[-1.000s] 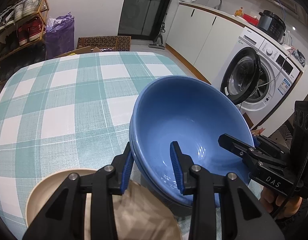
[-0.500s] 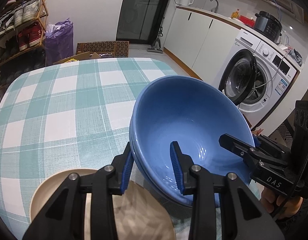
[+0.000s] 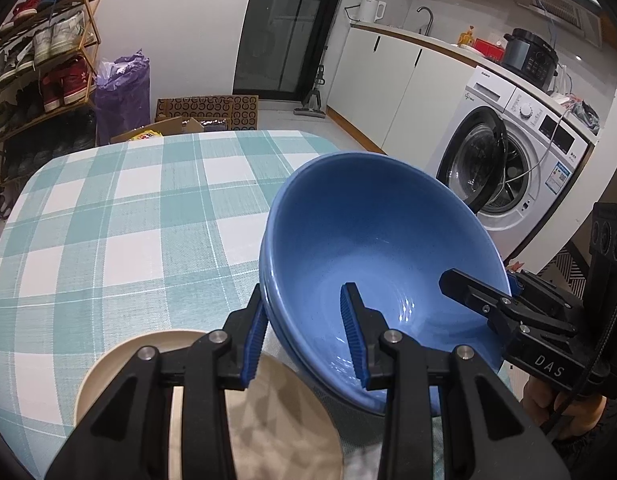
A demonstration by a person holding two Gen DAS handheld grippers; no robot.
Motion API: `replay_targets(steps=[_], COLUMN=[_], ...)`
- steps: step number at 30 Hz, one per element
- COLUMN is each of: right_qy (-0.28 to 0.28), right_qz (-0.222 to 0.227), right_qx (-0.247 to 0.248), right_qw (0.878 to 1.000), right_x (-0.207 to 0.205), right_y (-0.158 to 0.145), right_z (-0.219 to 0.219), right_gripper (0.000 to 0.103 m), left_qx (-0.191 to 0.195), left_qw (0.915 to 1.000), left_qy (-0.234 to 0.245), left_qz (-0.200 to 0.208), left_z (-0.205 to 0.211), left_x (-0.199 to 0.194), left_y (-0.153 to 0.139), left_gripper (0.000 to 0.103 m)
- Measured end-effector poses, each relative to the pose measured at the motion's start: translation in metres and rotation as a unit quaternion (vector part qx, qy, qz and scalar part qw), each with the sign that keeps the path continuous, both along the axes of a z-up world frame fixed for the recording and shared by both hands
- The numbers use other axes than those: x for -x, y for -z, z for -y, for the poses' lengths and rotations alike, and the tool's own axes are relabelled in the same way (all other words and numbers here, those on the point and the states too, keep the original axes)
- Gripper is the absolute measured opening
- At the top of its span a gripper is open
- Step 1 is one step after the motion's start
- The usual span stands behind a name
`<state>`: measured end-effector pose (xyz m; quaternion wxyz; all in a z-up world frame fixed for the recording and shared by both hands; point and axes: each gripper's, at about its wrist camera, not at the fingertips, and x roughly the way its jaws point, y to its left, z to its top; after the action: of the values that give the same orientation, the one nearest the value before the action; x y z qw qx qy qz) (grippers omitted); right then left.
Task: Organize plates and bowls
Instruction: 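Lift and carry the bowl stack with both tools over the beige plates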
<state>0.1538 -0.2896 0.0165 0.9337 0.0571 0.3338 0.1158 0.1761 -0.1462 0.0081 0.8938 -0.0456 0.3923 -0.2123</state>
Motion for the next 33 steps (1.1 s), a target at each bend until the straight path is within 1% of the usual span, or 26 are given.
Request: replay_targets(steps=[10, 21, 33], right_qy=[-0.006, -0.017, -0.034], right_qz=[0.016, 0.031, 0.038], right_qx=[0.000, 0.008, 0.009], right_qw=[1.000, 0.999, 0.999], right_x=[0.017, 0.035, 0.041], right_y=[-0.015, -0.033, -0.046], right_z=[-0.012, -0.040, -0.070], right_gripper=[0.044, 0.044, 0.044], left_qx=[0.003, 0.006, 0.008], left_qw=[0.9999, 0.9994, 0.9985], left_qy=[-0.007, -0.019, -0.037], left_qz=[0.014, 0.029, 0.040], left_z=[-0.014, -0.038, -0.066], left_x=[0.015, 0.032, 0.045], left_y=[-0.014, -0.027, -0.036], left_gripper=[0.035, 0.035, 0.035])
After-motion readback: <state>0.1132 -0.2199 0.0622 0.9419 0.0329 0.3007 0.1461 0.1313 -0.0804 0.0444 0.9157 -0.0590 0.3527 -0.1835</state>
